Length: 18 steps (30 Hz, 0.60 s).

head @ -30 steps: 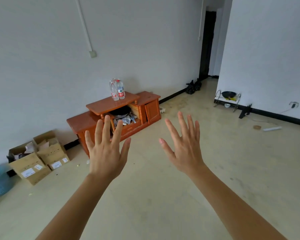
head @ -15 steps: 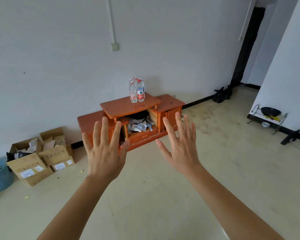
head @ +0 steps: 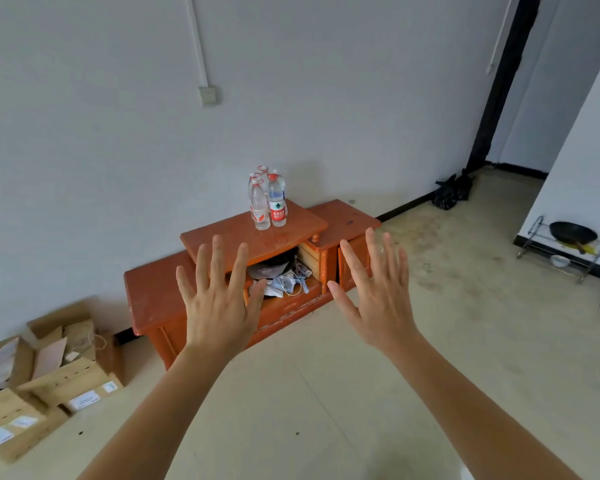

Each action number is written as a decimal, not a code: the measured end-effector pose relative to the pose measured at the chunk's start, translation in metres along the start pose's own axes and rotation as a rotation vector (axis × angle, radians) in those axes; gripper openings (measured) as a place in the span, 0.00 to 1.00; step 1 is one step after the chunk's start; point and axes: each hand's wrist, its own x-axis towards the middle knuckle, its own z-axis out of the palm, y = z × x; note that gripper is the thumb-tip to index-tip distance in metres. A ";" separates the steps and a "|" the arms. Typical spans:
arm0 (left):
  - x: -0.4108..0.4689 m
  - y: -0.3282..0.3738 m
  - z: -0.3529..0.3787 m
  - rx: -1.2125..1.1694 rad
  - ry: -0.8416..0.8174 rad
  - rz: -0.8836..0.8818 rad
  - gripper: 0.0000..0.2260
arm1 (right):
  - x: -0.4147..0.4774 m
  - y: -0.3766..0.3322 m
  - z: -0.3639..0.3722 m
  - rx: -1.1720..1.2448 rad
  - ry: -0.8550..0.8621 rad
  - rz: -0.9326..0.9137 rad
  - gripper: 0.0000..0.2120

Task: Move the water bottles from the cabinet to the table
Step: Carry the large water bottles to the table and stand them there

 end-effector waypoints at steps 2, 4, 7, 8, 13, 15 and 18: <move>0.046 -0.003 0.044 0.019 -0.018 -0.002 0.30 | 0.034 0.025 0.049 0.014 0.003 0.023 0.33; 0.086 -0.004 0.074 0.038 -0.043 -0.003 0.31 | 0.064 0.046 0.086 0.028 0.013 0.050 0.33; 0.161 -0.003 0.122 0.065 -0.068 -0.024 0.32 | 0.129 0.088 0.147 0.037 0.008 0.066 0.33; 0.187 -0.004 0.135 0.074 -0.075 -0.031 0.31 | 0.155 0.102 0.166 0.037 0.001 0.071 0.33; 0.294 -0.020 0.187 0.110 -0.092 -0.099 0.30 | 0.272 0.142 0.245 0.085 -0.107 0.046 0.34; 0.321 -0.029 0.209 0.109 -0.100 -0.135 0.31 | 0.301 0.147 0.276 0.117 -0.137 0.037 0.34; 0.366 -0.046 0.250 0.097 -0.124 -0.169 0.31 | 0.340 0.152 0.330 0.153 -0.185 -0.016 0.35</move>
